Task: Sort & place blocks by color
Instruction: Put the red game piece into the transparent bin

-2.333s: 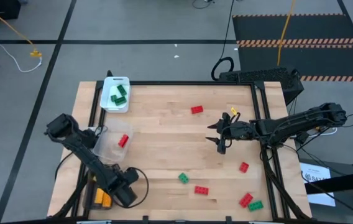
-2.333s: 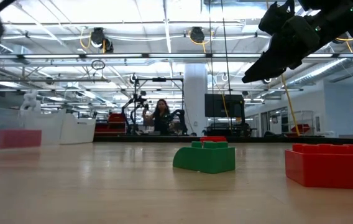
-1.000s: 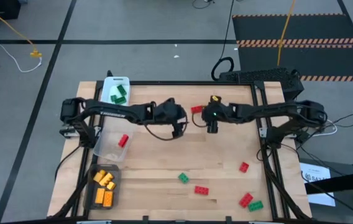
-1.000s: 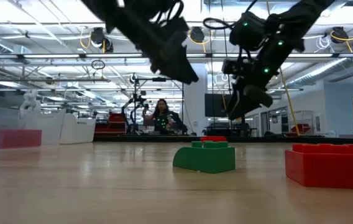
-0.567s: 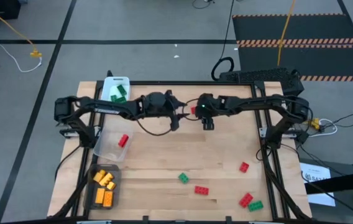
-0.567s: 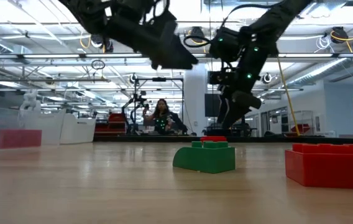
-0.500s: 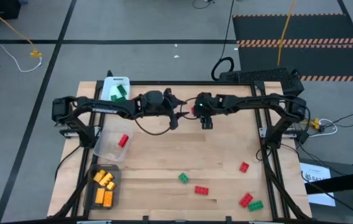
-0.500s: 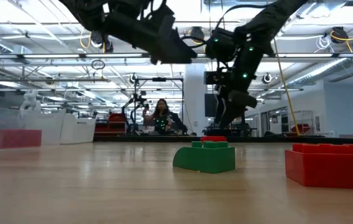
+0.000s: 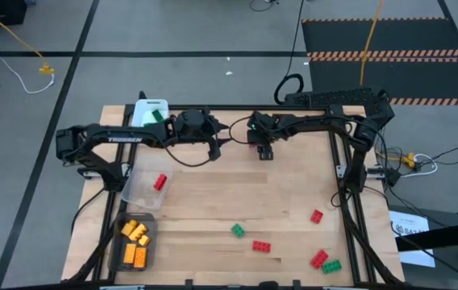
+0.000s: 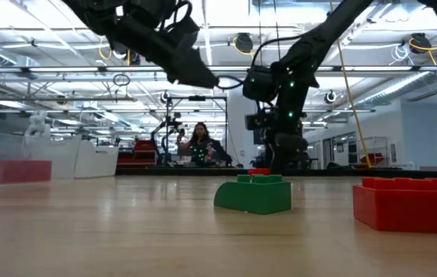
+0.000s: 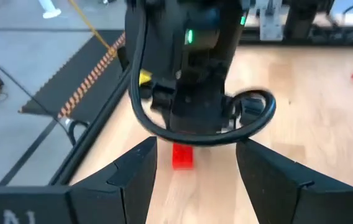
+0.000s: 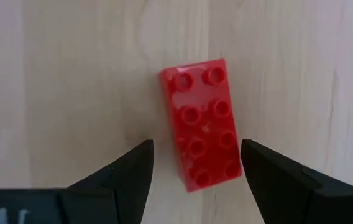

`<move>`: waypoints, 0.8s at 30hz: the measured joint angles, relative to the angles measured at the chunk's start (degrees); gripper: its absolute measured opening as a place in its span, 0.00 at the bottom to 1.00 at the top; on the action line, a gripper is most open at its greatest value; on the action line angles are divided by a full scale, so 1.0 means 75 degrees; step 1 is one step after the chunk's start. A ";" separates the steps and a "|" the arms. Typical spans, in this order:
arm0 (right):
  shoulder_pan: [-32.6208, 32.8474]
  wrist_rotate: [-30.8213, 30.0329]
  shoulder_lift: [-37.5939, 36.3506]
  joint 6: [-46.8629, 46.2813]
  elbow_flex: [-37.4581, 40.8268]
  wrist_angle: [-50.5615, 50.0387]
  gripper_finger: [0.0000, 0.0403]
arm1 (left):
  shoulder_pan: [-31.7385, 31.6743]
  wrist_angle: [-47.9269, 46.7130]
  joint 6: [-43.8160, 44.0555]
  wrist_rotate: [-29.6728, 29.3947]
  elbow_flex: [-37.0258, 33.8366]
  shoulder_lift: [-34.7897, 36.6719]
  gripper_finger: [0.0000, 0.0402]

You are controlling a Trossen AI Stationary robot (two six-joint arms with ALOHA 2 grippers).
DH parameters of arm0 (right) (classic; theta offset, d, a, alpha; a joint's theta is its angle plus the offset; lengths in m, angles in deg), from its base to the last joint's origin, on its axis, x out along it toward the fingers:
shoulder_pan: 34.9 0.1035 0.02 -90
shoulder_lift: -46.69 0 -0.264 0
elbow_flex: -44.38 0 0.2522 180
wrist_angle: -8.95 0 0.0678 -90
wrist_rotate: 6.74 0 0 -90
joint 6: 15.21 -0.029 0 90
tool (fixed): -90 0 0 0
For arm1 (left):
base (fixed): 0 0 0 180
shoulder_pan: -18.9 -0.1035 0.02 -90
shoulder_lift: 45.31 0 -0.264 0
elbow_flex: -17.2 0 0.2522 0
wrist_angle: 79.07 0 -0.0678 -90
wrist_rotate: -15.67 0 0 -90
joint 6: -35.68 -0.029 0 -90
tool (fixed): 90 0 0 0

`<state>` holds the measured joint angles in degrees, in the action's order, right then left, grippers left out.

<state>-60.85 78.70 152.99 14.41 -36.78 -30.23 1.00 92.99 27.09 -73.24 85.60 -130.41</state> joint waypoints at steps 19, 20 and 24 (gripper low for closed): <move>0.0431 0.0026 -0.0481 -0.1079 0.0020 -0.0209 0.29 | -0.0154 -0.0419 0.0474 0.0006 -0.0717 0.0717 0.55; 0.0516 0.0009 -0.0624 -0.1183 0.0020 -0.0338 0.29 | -0.0111 -0.0453 0.0504 0.0006 -0.0717 0.0717 0.55; 0.0879 -0.0014 -0.1403 -0.1667 0.0030 -0.0715 0.29 | 0.0107 -0.0392 0.0552 0.0016 -0.0717 0.0717 0.55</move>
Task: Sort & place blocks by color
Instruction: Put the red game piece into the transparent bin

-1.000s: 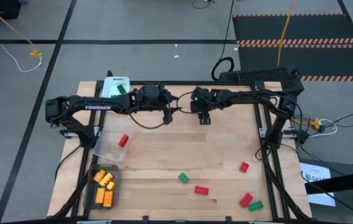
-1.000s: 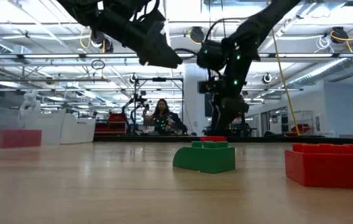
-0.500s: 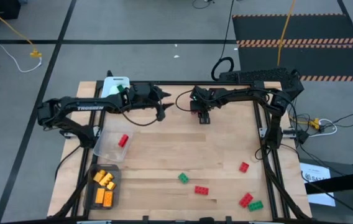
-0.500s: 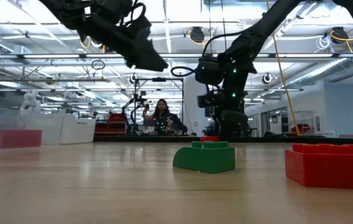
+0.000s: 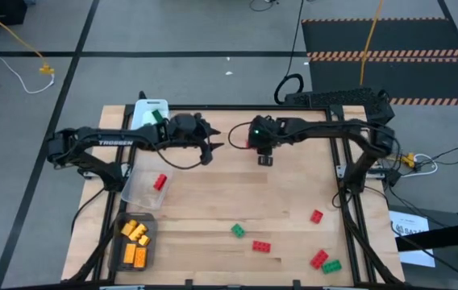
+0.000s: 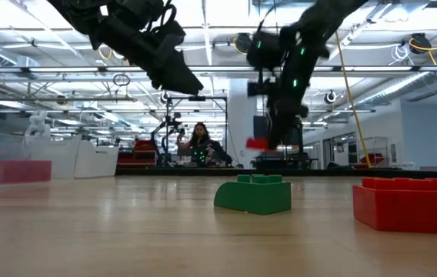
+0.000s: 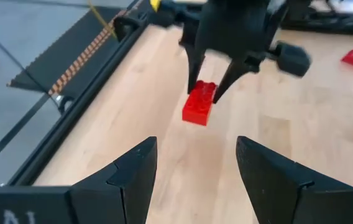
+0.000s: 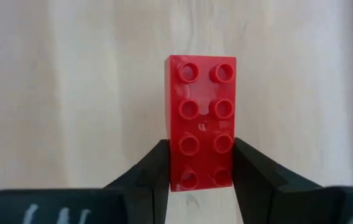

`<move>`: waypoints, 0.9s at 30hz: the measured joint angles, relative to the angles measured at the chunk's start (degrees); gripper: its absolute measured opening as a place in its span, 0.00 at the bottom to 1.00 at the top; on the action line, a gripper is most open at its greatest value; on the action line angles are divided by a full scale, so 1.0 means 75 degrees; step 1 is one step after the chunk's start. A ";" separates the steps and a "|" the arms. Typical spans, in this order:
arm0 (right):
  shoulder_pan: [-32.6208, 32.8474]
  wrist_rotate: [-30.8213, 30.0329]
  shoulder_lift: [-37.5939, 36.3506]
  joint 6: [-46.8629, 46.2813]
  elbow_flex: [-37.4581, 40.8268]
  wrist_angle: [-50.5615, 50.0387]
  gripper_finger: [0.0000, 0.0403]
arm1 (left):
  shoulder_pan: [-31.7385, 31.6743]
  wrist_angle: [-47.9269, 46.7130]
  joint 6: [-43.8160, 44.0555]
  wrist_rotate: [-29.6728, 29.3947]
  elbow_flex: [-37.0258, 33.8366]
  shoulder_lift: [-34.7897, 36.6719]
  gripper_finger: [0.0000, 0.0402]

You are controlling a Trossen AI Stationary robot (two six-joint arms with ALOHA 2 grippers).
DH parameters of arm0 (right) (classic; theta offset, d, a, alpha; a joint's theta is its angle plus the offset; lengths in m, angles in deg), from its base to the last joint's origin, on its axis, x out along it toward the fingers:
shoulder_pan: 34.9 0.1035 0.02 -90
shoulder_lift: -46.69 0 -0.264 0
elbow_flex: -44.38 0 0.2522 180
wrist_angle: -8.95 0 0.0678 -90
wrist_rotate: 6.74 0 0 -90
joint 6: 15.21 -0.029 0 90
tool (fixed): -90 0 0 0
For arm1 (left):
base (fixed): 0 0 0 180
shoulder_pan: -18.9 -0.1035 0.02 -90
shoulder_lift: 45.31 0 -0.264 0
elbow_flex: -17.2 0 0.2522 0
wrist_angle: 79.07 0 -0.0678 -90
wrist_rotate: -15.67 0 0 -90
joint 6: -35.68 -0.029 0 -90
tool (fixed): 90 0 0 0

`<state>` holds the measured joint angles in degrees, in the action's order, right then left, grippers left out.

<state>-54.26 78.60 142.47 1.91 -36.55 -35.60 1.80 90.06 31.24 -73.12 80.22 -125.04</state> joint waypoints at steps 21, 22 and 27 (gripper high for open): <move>0.2750 -0.1928 -0.1722 -0.0361 -0.0015 0.1324 0.29 | 0.1577 0.1437 -0.0959 -0.0363 0.0000 -0.0015 0.55; 0.2745 -0.1964 -0.1727 -0.0359 -0.0015 0.1426 0.29 | 0.1630 0.1419 -0.1004 -0.0365 0.0000 -0.0020 0.55; 0.2741 -0.1943 -0.1725 -0.0200 -0.0013 0.1938 0.29 | 0.1744 0.1366 -0.1125 -0.0425 -0.0006 -0.0184 0.55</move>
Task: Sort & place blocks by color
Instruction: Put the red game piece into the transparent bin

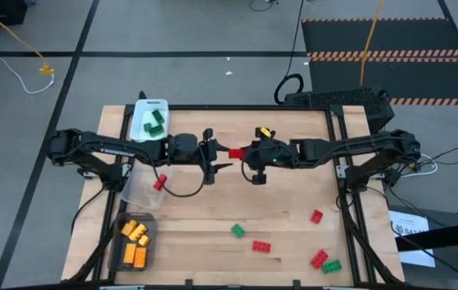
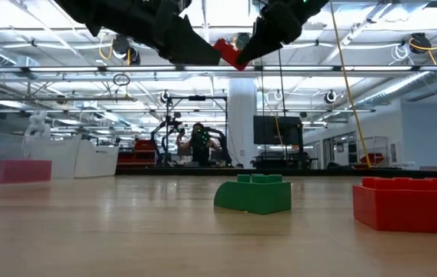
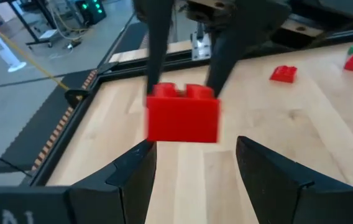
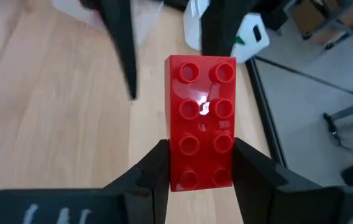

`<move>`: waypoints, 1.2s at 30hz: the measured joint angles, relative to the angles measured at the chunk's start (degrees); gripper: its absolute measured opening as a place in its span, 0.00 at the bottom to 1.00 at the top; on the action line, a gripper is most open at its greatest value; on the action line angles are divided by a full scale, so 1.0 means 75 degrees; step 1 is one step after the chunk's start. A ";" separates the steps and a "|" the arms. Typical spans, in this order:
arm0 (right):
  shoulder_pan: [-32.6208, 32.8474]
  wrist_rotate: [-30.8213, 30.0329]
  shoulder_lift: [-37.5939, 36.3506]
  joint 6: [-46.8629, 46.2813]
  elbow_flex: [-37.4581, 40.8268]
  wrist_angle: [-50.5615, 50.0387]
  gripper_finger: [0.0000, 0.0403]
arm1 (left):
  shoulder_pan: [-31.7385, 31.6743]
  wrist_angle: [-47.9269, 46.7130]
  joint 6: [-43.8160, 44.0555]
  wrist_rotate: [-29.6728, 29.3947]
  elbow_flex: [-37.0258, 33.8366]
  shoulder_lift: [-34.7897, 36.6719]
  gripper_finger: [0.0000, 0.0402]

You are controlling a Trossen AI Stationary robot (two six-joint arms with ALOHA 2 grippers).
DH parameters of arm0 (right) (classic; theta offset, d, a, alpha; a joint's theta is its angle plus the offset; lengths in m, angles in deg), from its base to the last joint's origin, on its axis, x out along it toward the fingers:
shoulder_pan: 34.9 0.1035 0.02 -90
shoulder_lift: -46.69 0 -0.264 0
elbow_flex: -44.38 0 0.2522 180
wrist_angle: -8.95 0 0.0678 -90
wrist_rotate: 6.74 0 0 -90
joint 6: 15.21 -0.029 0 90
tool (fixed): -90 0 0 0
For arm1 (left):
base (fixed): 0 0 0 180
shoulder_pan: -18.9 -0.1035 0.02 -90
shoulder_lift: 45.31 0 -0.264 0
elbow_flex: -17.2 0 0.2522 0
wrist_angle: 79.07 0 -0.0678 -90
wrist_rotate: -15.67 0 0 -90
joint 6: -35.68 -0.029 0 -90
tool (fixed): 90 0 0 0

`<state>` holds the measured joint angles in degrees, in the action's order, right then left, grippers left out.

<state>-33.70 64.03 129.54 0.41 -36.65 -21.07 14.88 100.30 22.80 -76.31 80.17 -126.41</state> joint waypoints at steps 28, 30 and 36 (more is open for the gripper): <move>-0.0073 0.0348 0.0411 -0.0029 0.0000 0.0393 0.29 | -0.0001 0.0235 0.0075 -0.0691 0.0012 -0.0230 0.49; -0.0079 0.0331 0.0408 -0.0020 -0.0003 0.0408 0.29 | -0.0046 0.0230 0.0116 -0.0684 0.0012 -0.0230 0.39; -0.0076 0.0344 0.0408 0.0000 -0.0003 0.0385 0.29 | -0.0092 0.0221 0.0127 -0.0654 0.0012 -0.0230 0.33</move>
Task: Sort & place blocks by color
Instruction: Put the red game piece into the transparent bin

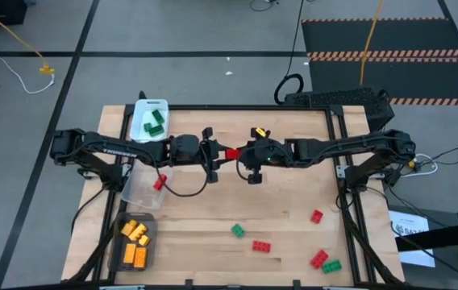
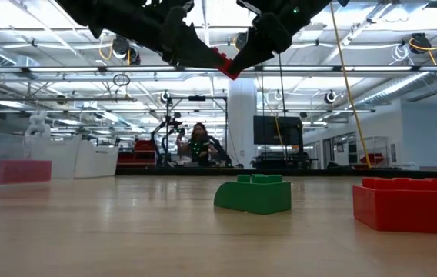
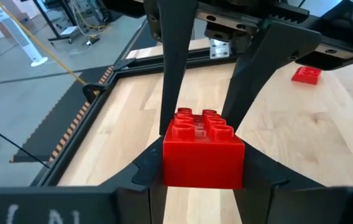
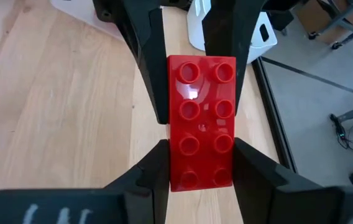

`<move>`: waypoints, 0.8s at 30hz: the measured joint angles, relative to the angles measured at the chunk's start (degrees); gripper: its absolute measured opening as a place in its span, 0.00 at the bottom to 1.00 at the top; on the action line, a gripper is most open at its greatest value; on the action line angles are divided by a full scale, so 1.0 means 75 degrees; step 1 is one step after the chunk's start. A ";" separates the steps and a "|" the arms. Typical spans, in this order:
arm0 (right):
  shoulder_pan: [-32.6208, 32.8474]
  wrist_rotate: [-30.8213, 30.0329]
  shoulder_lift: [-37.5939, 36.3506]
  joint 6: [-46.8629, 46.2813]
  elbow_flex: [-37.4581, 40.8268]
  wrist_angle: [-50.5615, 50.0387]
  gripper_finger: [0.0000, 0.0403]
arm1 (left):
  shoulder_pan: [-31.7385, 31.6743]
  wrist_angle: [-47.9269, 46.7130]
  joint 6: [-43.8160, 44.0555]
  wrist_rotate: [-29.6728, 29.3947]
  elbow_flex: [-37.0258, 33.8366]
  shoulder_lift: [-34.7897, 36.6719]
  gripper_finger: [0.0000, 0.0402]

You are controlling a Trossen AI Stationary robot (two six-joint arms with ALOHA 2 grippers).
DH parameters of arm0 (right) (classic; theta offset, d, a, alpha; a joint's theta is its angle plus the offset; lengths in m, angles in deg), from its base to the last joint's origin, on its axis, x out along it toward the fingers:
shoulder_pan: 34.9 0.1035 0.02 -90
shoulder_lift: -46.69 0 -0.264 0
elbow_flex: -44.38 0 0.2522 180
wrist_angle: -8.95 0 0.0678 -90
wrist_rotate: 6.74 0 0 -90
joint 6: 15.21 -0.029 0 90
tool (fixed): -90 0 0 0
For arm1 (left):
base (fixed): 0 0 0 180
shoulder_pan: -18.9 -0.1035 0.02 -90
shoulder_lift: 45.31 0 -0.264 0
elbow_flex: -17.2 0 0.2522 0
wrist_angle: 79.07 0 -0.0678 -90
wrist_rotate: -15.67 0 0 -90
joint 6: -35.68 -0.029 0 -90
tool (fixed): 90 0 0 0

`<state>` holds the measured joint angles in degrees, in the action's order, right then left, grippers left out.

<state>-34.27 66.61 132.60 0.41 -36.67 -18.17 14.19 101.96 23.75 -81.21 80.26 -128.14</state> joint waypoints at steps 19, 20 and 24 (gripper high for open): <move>0.0015 -0.0578 -0.0013 -0.0781 -0.0007 -0.0588 0.41 | -0.0028 -0.0427 0.0026 -0.0682 -0.0002 0.0153 0.33; 0.0017 -0.0573 -0.0017 -0.0859 0.0003 -0.0710 0.42 | -0.0046 -0.0495 0.0034 -0.0852 0.0004 0.0183 0.33; 0.0022 -0.0848 -0.0003 -0.1181 -0.0003 -0.1398 0.46 | -0.0029 -0.1576 0.0276 -0.1629 -0.0003 0.0609 0.33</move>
<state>-34.11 60.25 132.58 -8.45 -36.69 -28.66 13.97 90.13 25.82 -93.43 80.24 -123.57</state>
